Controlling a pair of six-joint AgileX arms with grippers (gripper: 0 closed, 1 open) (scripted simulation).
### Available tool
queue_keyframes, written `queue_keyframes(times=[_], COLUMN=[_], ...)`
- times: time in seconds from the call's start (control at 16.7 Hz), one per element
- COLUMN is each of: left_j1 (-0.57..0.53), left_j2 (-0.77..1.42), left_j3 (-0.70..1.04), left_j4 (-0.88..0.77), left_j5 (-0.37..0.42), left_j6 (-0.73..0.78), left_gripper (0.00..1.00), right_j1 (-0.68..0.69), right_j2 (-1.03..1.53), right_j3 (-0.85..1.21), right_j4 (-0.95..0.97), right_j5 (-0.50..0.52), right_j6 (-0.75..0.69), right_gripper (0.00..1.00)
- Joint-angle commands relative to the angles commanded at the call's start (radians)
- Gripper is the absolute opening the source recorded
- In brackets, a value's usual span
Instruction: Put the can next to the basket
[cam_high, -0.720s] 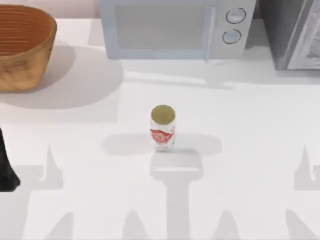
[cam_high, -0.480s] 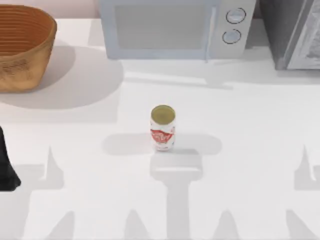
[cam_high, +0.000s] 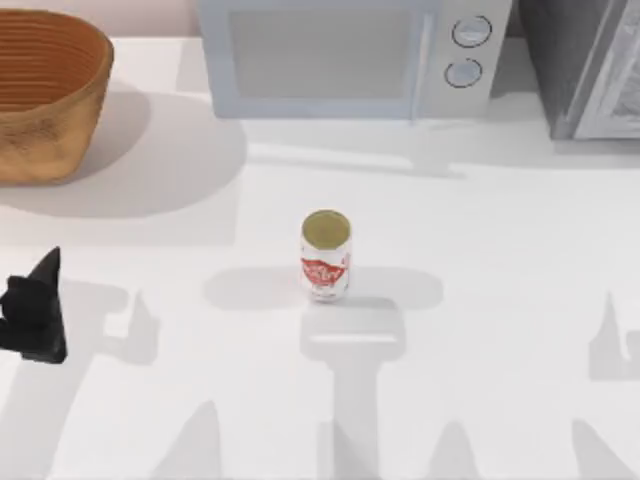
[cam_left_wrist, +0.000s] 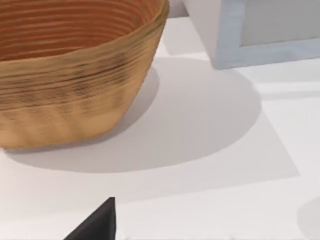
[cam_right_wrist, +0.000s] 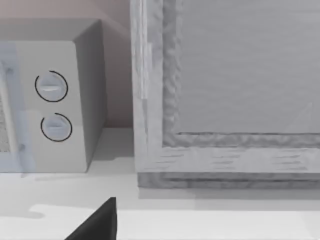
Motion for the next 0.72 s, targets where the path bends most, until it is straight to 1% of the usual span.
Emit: queue_keyframes(times=[0.42,0.72], left_j1=[-0.179,-0.314], left_j2=[0.656,1.15], left_j3=[0.522,0.945], left_j4=[-0.425,-0.731], left_j5=[0.071,0.086], left_j6=[0.034,0.053], left_gripper=[1.0,1.0], right_j1=[0.0,0.0], right_j2=[0.0,0.0], right_j3=[0.0,0.0], right_j4=[0.0,0.0], right_j5=[0.0,0.0], right_j6=[0.0,0.0], right_gripper=[1.0,1.0])
